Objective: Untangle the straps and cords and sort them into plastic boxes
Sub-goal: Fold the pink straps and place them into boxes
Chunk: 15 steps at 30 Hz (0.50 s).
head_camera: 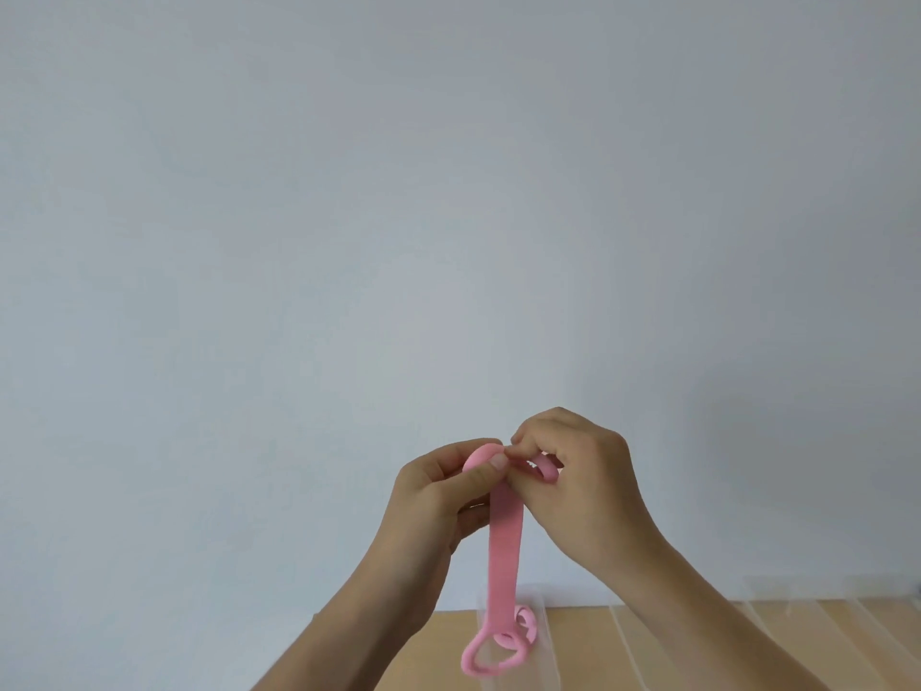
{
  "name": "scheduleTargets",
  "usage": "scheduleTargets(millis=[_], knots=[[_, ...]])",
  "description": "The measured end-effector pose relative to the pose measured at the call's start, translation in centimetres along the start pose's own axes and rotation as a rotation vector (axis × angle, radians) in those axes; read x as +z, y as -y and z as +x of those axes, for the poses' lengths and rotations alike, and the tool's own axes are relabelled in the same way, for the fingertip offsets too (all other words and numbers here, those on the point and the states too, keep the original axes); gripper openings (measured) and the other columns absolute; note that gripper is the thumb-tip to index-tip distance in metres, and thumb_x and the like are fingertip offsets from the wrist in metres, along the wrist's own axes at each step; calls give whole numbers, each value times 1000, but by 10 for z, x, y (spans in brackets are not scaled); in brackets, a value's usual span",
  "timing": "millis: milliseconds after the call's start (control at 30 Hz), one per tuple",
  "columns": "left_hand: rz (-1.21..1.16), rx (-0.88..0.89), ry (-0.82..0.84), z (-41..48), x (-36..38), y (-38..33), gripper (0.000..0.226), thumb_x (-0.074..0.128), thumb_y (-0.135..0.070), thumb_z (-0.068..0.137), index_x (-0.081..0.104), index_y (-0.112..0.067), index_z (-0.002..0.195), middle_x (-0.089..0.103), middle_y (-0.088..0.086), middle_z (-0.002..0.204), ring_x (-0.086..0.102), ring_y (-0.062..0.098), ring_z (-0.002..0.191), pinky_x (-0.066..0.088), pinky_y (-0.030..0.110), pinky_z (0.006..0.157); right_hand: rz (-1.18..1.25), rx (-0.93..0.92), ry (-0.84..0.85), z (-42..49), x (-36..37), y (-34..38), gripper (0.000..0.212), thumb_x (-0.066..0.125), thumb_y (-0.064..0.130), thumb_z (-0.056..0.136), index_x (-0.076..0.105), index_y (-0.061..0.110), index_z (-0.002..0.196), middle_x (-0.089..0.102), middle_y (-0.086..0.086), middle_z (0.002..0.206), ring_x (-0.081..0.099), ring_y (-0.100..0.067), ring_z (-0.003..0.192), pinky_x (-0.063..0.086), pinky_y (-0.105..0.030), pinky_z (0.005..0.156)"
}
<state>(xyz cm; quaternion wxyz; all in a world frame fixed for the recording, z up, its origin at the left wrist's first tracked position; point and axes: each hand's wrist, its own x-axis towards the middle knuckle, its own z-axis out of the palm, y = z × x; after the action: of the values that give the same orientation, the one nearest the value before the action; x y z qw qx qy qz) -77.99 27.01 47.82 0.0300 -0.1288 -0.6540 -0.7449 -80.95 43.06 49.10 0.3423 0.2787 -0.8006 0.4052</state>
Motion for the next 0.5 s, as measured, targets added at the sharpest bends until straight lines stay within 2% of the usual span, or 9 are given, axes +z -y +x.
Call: scheduleTargets(millis=[133,233,333,433,500], knots=[[-22,-9,24,1,-2,0,38,64,-34,94,77,-3,112,74,19,113,69,33,105,56,46,104,-30,-32,45,1,-2,-5,22,77,0,79,63,6,63,61,-8,70,61,-29,65,50,-42,57],[-50,-17,1,5,-6,1,27,69,-22,87,79,-4,104,75,10,93,73,29,99,61,39,94,-102,-121,82,-2,-4,-4,18,75,4,85,71,11,69,62,-5,72,58,-22,64,50,-38,56],[-101,-24,-21,9,-12,1,26,68,-9,78,80,-5,102,78,17,92,76,34,95,61,31,83,-105,-141,100,-6,-5,0,18,73,3,85,76,18,77,68,-4,83,64,-23,72,54,-37,61],[-69,-13,-11,9,-12,0,27,72,-8,78,77,-2,104,78,20,90,76,37,93,61,33,82,-63,-134,92,-8,-7,6,31,71,0,81,77,29,88,71,1,95,69,-19,80,55,-32,69],[-19,-4,-43,9,-11,1,35,73,-12,76,75,-2,110,79,20,97,76,35,96,59,40,89,-15,-93,110,-8,-10,9,33,69,1,82,78,30,92,71,5,103,68,-12,84,55,-26,74]])
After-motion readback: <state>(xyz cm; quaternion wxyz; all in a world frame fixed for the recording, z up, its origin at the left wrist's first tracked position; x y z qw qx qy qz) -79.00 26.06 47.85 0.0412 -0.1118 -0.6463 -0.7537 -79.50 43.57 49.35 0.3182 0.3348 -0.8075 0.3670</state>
